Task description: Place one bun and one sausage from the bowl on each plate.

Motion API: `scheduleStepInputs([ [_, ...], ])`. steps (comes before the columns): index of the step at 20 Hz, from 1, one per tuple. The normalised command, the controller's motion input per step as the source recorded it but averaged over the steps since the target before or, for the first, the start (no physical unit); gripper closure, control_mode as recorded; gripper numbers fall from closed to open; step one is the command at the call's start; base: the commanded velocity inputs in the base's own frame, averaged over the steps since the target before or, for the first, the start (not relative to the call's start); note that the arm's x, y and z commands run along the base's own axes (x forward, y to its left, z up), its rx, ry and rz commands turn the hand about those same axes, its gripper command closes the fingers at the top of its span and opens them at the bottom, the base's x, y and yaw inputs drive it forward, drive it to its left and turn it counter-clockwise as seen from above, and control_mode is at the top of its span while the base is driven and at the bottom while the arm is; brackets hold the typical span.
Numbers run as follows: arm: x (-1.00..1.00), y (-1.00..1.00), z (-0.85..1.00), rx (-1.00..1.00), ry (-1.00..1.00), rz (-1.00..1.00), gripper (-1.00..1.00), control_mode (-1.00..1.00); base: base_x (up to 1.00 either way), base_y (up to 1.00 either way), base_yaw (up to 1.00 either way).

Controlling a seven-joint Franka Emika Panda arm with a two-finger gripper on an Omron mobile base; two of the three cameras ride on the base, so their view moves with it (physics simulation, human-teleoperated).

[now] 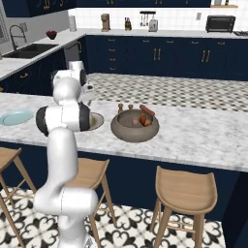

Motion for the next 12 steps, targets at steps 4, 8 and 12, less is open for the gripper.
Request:
scheduleStepInputs([
  [4, -0.25, -1.00, 0.70, 0.00, 0.00, -0.12, -1.00, -1.00, 0.00, 0.00, 0.00],
  [8, -0.29, -1.00, 0.18, -0.02, 0.00, -0.09, -1.00, -1.00, 0.00, 0.00, 0.00],
  [12, -0.42, -1.00, 0.00, -0.07, 0.00, -0.09, -1.00, -1.00, 0.00, 0.00, 0.00],
])
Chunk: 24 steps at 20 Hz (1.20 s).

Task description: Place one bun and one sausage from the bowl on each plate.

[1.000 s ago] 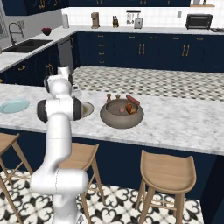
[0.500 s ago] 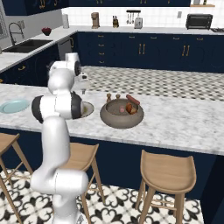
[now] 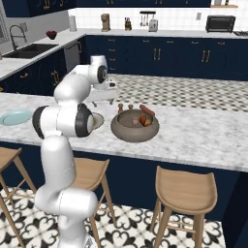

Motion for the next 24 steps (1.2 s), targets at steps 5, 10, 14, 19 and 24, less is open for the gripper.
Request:
scheduleStepInputs([
  [5, -0.19, -1.00, 0.00, -0.10, 0.00, -0.08, -1.00, -1.00, 0.00, 0.00, 0.00],
  [10, 0.09, -0.61, -0.41, -0.02, 0.00, -0.01, -1.00, -1.00, 0.00, 0.00, 0.00],
  [14, 0.39, -0.34, -0.40, 0.00, 0.00, 0.00, -1.00, -1.00, 0.00, 0.00, 0.00],
  [19, 0.09, -0.40, -0.05, 0.00, 0.01, 0.00, -1.00, -1.00, 0.00, 0.00, 0.00],
  [24, 0.05, -0.08, -0.49, 0.00, 0.02, 0.00, -1.00, -1.00, 0.00, 0.00, 0.00],
])
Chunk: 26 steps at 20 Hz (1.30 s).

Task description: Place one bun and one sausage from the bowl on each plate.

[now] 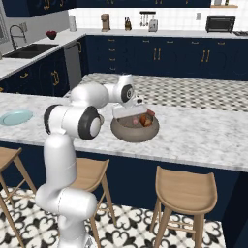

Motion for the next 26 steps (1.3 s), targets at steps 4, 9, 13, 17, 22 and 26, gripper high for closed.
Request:
scheduleStepInputs([
  [4, 0.02, -0.18, -0.18, 0.00, 0.00, 0.00, -1.00, -1.00, 0.00, 0.00, 0.00],
  [9, -0.09, -0.33, -0.31, 0.00, 0.00, 0.00, -1.00, -1.00, 0.00, 0.00, 0.00],
  [13, 0.01, 0.00, -0.69, -0.01, 0.00, 0.00, -1.00, -1.00, 0.00, 0.00, 0.00],
  [17, -0.27, 0.13, -0.59, 0.00, 0.00, 0.00, -1.00, -1.00, 0.00, 0.00, 0.00],
  [22, -0.29, 0.37, -0.04, 0.00, 0.02, 0.00, -1.00, -1.00, 0.00, 0.00, 0.00],
  [26, 0.00, -0.08, -0.44, 0.00, 0.01, -0.08, -1.00, -1.00, 0.00, 0.00, 0.00],
])
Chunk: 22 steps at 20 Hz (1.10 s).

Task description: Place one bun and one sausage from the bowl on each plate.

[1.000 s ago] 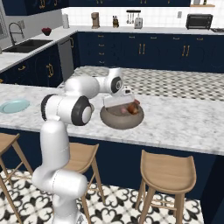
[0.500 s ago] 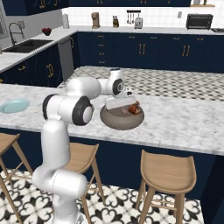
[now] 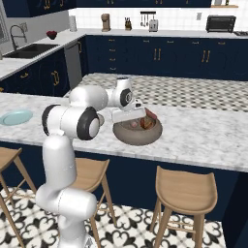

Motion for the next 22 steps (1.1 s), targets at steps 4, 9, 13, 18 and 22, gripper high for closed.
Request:
scheduleStepInputs([
  [4, 0.00, -0.07, -0.19, 0.00, 0.01, -0.07, 1.00, -1.00, 0.00, 0.00, 0.00],
  [9, 0.00, 0.00, 0.00, 0.00, 0.00, 0.00, 1.00, -1.00, 0.00, 0.00, 0.00],
  [13, 0.00, 0.00, 0.00, 0.00, 0.01, 0.00, 1.00, -1.00, 0.00, 0.00, 0.00],
  [18, -0.06, 0.01, 0.63, 0.00, -0.06, 0.00, 1.00, -1.00, 0.00, 0.00, 0.00],
  [22, -0.28, 0.46, 1.00, 0.02, -0.32, -0.05, 1.00, -1.00, 0.00, 0.00, 0.00],
])
